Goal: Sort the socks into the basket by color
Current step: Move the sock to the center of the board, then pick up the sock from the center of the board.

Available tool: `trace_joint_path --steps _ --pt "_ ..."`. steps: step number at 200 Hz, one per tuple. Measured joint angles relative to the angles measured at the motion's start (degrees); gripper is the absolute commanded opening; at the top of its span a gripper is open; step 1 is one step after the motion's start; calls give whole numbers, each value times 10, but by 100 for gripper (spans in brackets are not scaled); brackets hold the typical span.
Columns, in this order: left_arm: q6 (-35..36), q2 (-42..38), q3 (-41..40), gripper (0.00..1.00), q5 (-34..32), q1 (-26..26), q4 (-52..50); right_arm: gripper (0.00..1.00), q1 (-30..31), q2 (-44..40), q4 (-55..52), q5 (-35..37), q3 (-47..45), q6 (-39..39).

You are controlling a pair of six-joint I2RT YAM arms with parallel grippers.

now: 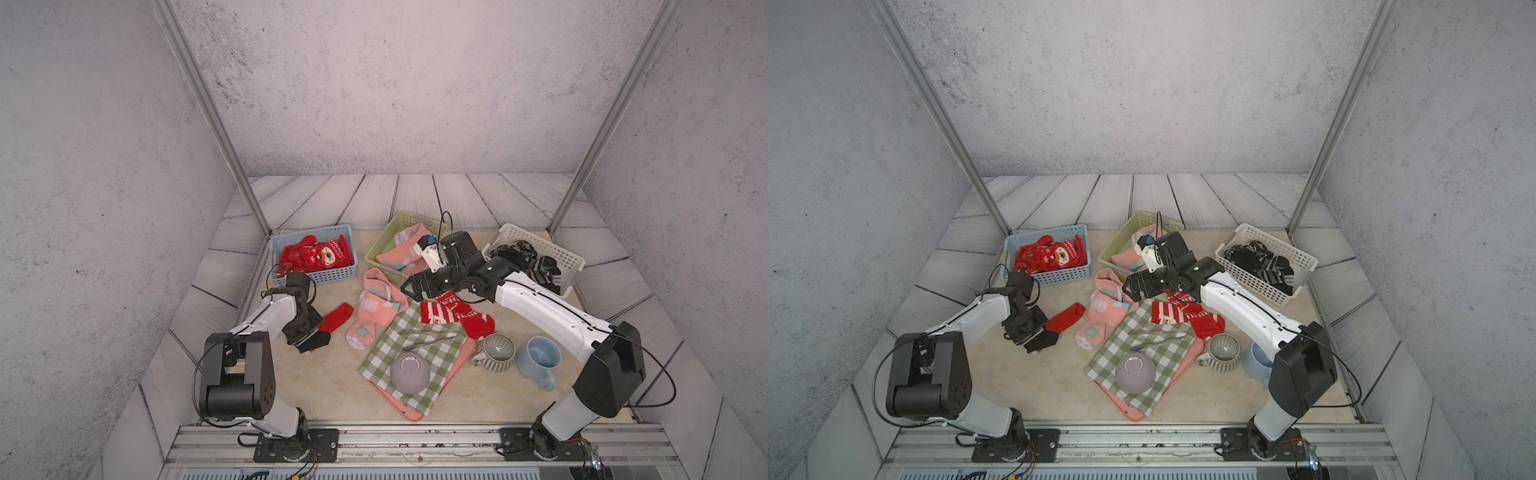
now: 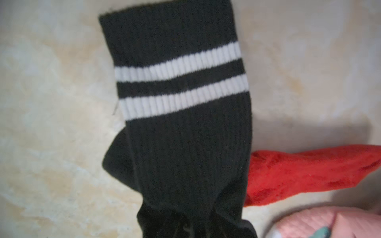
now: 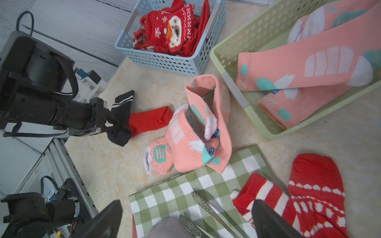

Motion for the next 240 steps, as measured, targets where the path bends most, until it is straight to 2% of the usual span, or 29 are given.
trace_joint_path --steps 12,35,55,89,117,176,217,240 --pt "5 -3 3 11 -1 -14 4 99 0 -3 0 0 -3 1" --pt "10 -15 2 29 -1 -24 4 99 0 -6 0 0 -7 2" --pt "16 -31 1 30 -5 -30 5 99 0 -6 0 0 -8 2" --pt "19 -50 -1 44 -9 -40 9 99 0 -6 0 -1 -11 4" --pt "16 -47 -6 50 -25 -40 11 99 0 -6 0 -2 -17 4" --pt "14 28 -3 43 -46 -17 42 99 0 -6 2 -8 -17 4" --pt "19 48 0 14 -43 8 78 99 0 -6 1 -9 -17 3" --pt "15 48 0 6 -39 10 86 99 0 -6 1 -11 -17 3"
